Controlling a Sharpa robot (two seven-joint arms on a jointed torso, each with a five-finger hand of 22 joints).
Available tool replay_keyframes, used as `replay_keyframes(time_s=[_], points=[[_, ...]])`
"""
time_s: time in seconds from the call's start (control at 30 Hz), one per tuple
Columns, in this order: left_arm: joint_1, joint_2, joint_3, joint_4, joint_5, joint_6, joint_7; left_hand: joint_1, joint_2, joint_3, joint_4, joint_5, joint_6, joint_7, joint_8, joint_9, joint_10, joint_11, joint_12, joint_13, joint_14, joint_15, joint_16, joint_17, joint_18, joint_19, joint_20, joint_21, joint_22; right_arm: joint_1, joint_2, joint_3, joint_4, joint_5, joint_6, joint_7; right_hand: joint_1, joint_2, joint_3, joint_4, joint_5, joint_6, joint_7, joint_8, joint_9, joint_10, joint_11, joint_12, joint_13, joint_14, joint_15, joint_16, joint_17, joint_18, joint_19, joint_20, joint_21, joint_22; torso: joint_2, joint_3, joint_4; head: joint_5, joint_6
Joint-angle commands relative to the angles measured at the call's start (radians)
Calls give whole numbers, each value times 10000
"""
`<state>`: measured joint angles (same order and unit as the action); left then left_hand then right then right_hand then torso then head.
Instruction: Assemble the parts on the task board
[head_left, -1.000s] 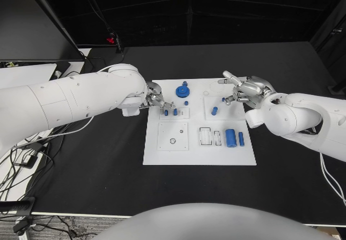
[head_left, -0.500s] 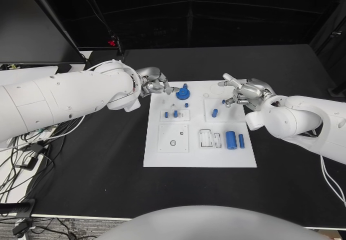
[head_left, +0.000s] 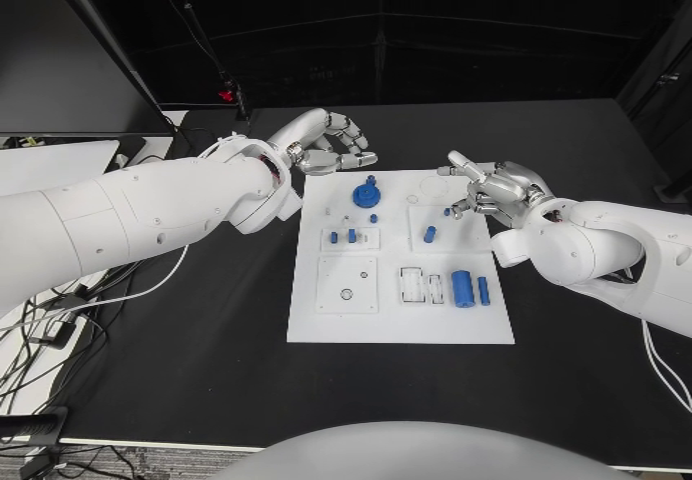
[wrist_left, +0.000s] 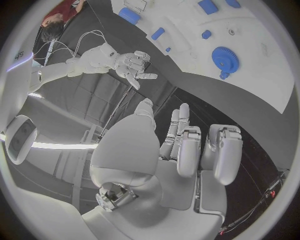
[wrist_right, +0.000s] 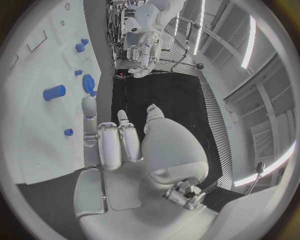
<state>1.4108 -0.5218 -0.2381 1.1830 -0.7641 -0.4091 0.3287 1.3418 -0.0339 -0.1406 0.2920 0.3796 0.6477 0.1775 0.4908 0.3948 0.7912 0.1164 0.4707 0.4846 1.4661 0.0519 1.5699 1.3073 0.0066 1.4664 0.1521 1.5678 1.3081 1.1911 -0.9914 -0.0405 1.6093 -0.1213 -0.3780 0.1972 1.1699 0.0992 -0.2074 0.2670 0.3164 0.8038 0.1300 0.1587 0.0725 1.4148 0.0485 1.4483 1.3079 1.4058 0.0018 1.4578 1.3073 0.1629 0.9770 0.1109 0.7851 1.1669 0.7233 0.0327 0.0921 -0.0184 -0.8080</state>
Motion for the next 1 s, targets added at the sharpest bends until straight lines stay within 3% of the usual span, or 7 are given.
replay_keyframes(time_s=[0.03,0.13,0.3,0.37,0.53,0.77,1.0], points=[[-95,228,8,-413,-1316,-361,1224,337,-289,84,6,-20,310,26,-471,-561,118,95,-362,-885,1047,90,9,2635,-66,1044,127,30,2627,11,20,5,-22,-15,221,477,-6,26,-73,2,1,41,9,59,3,-47,-9,-35,1018,-55,-9,-52,573,133,9,10,7,12,1,-5,7,-22,103],[-224,500,8,-889,-2881,-256,1310,704,-557,369,10,-344,666,28,-950,-1005,316,67,-576,-1516,1047,78,9,2635,-66,1044,122,30,2627,11,37,5,-55,-15,227,491,-6,26,-73,2,0,40,9,58,2,-48,-9,-36,1017,-55,-9,-52,573,133,7,10,4,12,-1,-3,-12,-14,120],[-408,858,9,-1527,-4947,-98,1356,1127,-789,930,5,-1082,1524,-129,-1747,-1629,950,-46,-949,-2459,1047,-55,9,2635,-66,1044,11,30,2627,11,75,5,-92,-15,222,462,-3,28,-74,1,-5,35,10,57,1,-39,-9,-28,1026,-56,-8,-52,572,139,-15,11,-26,-2,4,-19,-37,-26,105],[-451,999,10,-1755,-5624,-25,1311,1316,-790,1110,-21,-1343,1714,-170,-1979,-1794,1100,-81,-1084,-2729,1047,-90,9,2635,-66,1044,-20,30,2627,11,82,5,-103,-15,218,444,-3,28,-74,1,-5,35,10,57,1,-39,-9,-28,1026,-56,-8,-52,572,139,-15,11,-26,-2,5,-22,-36,-39,103],[-546,1283,11,-2178,-7291,-43,973,2011,-471,1865,-25,-2838,2222,-245,-2448,-2154,1364,-137,-1461,-3361,1047,-142,9,2635,-66,1044,-85,30,2627,11,109,5,-120,-15,225,381,3,37,-72,-1,-8,24,14,53,-2,-47,-7,-33,1019,-59,-8,-52,571,145,-38,12,-57,-13,5,-5,-29,-38,121],[-600,1522,12,-2530,-8142,89,858,2391,-559,2301,-32,-3153,2619,-499,-2856,-2464,1599,-179,-1805,-3912,1047,-189,9,2635,-66,1044,-138,30,2627,10,138,5,-134,-15,202,332,3,37,-72,-1,-8,24,14,53,-2,-47,-7,-33,1019,-59,-8,-52,571,145,-38,12,-57,-13,5,-8,-31,-92,110],[-621,1697,12,-2698,-8361,98,894,2423,-691,2347,-23,-3286,2661,-558,-3071,-2609,1527,-215,-2018,-4145,1047,-271,9,2635,-66,1044,-185,30,2627,10,149,5,-138,-15,190,345,13,48,-70,-5,-11,8,20,46,-6,-42,-4,-27,1025,-55,-6,-47,577,143,-34,13,-54,-6,2,-9,-30,-112,104]])
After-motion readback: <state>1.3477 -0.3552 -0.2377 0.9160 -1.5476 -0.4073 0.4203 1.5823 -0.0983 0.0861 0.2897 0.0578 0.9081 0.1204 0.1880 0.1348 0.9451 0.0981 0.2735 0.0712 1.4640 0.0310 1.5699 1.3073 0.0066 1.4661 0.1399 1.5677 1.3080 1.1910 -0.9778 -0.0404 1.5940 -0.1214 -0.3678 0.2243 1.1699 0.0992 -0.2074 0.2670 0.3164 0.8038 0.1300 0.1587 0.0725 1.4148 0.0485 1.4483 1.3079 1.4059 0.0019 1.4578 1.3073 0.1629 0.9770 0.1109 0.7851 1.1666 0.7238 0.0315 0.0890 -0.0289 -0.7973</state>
